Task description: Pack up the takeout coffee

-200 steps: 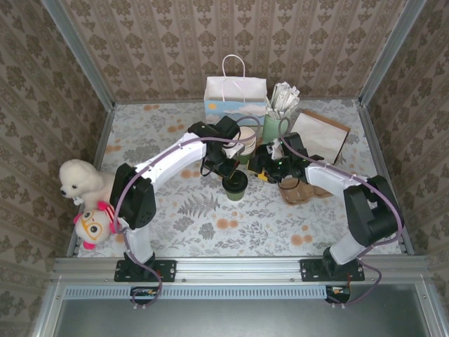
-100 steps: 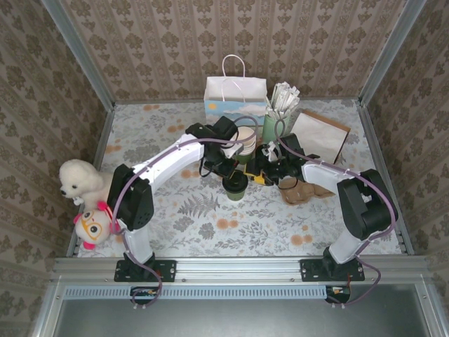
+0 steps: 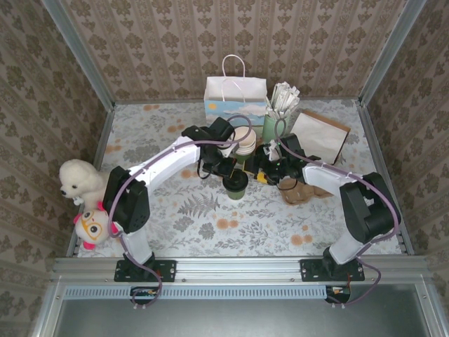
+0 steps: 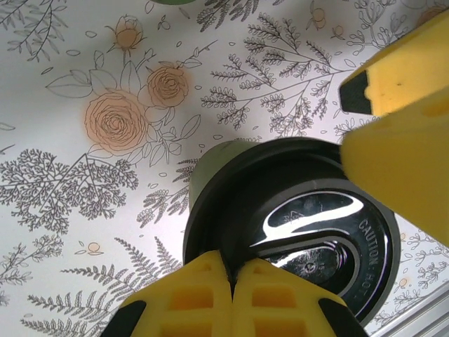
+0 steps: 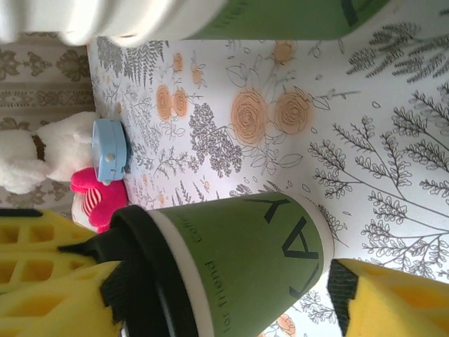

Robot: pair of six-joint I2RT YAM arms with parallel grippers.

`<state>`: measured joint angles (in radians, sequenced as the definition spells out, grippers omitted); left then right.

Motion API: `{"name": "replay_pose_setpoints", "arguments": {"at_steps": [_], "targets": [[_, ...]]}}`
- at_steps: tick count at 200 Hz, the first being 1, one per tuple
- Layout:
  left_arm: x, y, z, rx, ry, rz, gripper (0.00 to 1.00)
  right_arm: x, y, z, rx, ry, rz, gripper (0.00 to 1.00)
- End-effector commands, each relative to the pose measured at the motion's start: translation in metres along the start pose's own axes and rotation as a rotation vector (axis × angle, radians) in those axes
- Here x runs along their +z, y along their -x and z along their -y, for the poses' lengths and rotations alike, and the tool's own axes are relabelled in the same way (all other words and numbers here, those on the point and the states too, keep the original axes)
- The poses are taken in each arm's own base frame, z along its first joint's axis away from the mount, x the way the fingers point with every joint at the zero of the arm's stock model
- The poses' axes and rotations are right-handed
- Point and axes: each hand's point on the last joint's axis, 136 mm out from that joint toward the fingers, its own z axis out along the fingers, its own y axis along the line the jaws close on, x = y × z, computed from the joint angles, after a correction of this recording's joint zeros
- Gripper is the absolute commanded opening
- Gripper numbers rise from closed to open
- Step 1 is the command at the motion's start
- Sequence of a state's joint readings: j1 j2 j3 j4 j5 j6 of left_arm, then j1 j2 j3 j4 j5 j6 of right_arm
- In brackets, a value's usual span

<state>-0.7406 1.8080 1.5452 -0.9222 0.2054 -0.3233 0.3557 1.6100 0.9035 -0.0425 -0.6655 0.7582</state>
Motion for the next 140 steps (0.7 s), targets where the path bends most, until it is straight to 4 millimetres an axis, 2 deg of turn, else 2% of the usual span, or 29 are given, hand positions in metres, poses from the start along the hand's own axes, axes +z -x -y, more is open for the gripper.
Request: {"name": "replay_pose_setpoints", "arguments": {"at_steps": [1,18,46,91,122,140], "targets": [[0.021,-0.024,-0.015,-0.085,0.093,-0.120,0.00,-0.011,0.001,-0.018,-0.065,0.024,0.053,0.86],[0.017,-0.023,-0.012,-0.089,0.100,-0.108,0.00,-0.008,-0.008,-0.020,-0.071,0.057,0.056,1.00],[0.021,-0.024,-0.009,-0.092,0.102,-0.116,0.00,0.003,-0.025,-0.021,-0.093,0.053,0.022,1.00],[0.026,-0.028,-0.010,-0.112,0.119,-0.120,0.00,0.016,-0.033,0.007,-0.037,-0.030,0.048,0.99],[0.042,-0.039,-0.011,-0.153,0.096,-0.141,0.00,0.026,-0.045,0.032,-0.005,-0.079,0.012,0.98],[0.041,-0.041,-0.009,-0.157,0.084,-0.152,0.01,0.027,-0.047,0.034,0.002,-0.077,0.007,0.98]]}}
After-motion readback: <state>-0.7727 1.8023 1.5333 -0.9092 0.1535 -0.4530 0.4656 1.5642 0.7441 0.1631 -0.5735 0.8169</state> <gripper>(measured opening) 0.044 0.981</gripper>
